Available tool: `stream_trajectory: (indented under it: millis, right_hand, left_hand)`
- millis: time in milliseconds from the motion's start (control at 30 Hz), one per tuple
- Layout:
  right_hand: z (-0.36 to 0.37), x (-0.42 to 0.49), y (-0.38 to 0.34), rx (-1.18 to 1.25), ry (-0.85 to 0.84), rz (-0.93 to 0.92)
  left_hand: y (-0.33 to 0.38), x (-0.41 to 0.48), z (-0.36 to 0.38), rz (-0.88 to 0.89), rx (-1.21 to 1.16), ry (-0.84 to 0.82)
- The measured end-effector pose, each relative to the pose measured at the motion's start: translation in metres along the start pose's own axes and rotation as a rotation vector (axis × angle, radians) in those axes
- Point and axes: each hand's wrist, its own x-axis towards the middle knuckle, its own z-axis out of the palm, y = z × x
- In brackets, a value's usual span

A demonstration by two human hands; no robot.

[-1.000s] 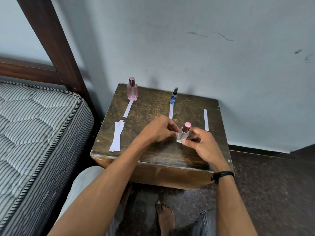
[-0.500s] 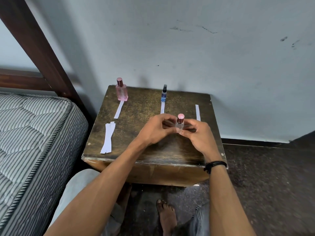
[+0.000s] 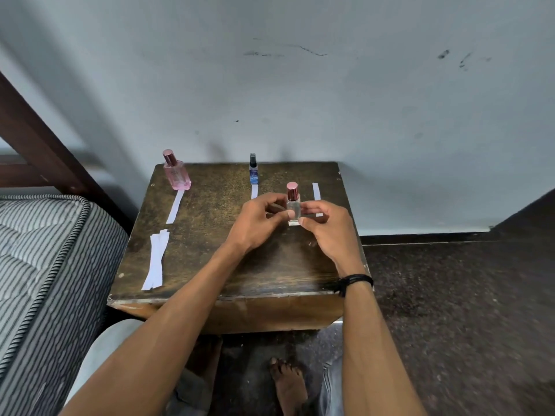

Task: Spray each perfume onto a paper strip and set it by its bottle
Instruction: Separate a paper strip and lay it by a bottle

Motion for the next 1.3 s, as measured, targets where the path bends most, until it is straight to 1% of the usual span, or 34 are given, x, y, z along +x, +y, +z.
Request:
stream_trajectory:
  millis: [167, 267, 367, 433, 633, 900, 1167, 1300]
  right_hand:
    - [-0.004, 0.006, 0.007, 0.028, 0.068, 0.017]
    - [-0.005, 0.005, 0.006, 0.070, 0.124, 0.031]
    - [-0.007, 0.006, 0.008, 0.151, 0.211, 0.095]
    - [-0.008, 0.006, 0.010, 0.184, 0.231, 0.139]
    - [-0.010, 0.010, 0.015, 0.205, 0.215, 0.197]
    - [-0.009, 0.013, 0.018, 0.218, 0.187, 0.231]
    - [-0.009, 0.012, 0.017, 0.217, 0.169, 0.243]
    - [-0.009, 0.012, 0.016, 0.216, 0.165, 0.248]
  left_hand:
    - [0.000, 0.014, 0.015, 0.004, -0.073, 0.013]
    - [0.002, 0.026, 0.024, 0.007, -0.053, 0.042]
    - [0.007, 0.043, 0.032, 0.008, -0.024, 0.096]
    - [0.009, 0.055, 0.035, -0.009, -0.015, 0.139]
    - [0.014, 0.080, 0.046, -0.039, -0.035, 0.217]
    - [0.008, 0.089, 0.063, -0.044, 0.009, 0.178]
    - [0.006, 0.091, 0.062, -0.029, -0.019, 0.229]
    - [0.006, 0.093, 0.062, -0.022, -0.026, 0.227]
